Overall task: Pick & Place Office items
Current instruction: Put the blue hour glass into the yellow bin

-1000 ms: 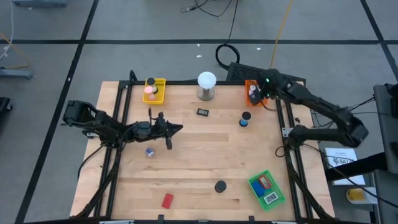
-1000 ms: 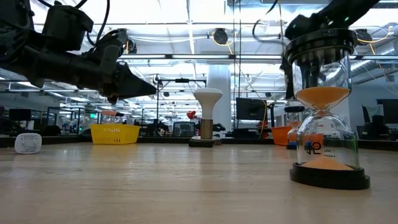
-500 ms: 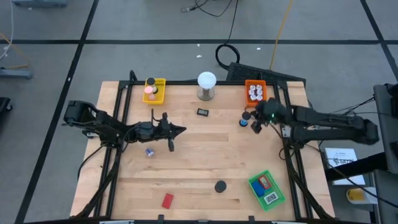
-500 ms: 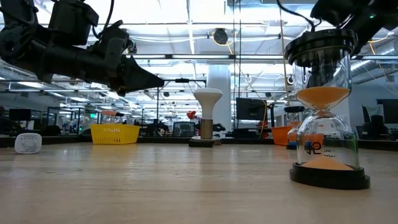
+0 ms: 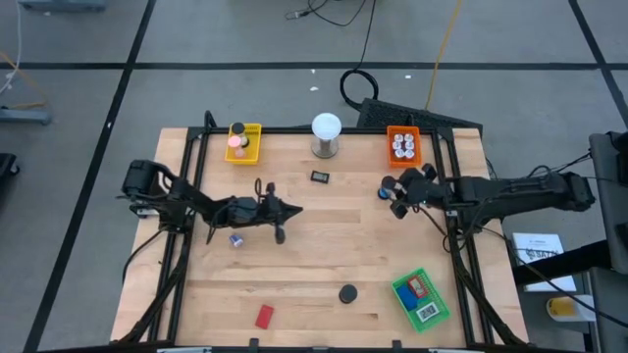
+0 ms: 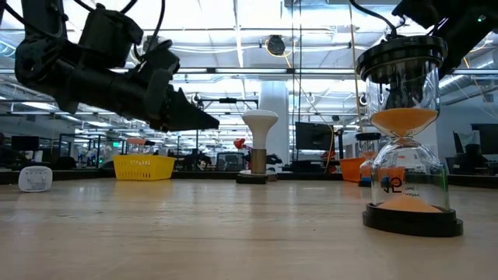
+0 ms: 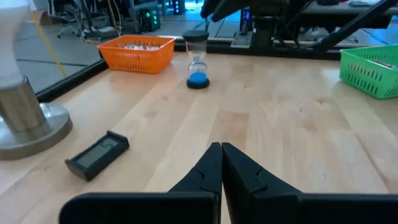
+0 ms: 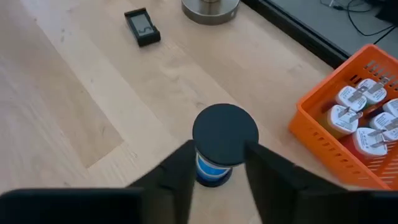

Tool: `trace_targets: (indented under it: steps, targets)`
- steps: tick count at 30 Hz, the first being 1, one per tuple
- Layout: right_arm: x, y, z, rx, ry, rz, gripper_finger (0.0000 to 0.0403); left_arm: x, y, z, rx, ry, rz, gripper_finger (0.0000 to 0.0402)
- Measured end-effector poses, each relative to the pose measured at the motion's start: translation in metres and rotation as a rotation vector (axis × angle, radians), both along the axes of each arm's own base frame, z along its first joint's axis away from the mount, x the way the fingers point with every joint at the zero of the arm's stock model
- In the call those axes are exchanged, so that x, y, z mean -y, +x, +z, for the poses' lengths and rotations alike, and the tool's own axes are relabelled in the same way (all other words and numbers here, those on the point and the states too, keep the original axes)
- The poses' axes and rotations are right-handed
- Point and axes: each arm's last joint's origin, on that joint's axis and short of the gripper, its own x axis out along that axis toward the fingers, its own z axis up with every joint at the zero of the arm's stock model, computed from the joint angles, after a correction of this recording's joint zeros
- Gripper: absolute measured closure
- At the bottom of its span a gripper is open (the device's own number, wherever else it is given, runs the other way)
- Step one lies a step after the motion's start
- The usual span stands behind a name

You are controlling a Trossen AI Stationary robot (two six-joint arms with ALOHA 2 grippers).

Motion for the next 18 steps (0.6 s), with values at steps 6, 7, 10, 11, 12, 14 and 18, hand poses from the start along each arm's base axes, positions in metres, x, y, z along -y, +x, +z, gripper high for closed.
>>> trace_targets:
  steps: [6,7,10,11,12,14,18]
  targets:
    - [0.0,0.003,-0.003,-0.021,-0.001,-0.003,0.017,0.0,0.003,0.0,0.001,0.006,-0.001,0.0386]
    - [0.001,0.003,-0.003,-0.019,-0.009,-0.017,0.0156,0.0,0.003,0.0,0.001,0.006,-0.001,0.0388]
    - [0.001,0.002,-0.009,-0.015,-0.016,-0.048,0.0121,0.0,0.003,0.0,0.001,0.006,-0.001,0.0398]
    - [0.001,0.001,-0.014,-0.014,-0.01,-0.055,0.0112,0.0,0.003,-0.001,-0.001,0.006,-0.001,0.0398]
    - [0.001,0.0,-0.019,-0.015,-0.002,-0.062,0.0105,0.001,0.003,-0.001,-0.001,0.005,-0.002,0.0395]
    - [0.001,-0.002,-0.031,-0.011,0.006,-0.07,0.0095,0.001,0.002,-0.001,-0.002,0.006,-0.005,0.0387]
    - [0.001,-0.002,-0.05,0.067,-0.004,-0.055,0.009,0.001,0.002,-0.001,-0.002,0.007,-0.005,0.0384]
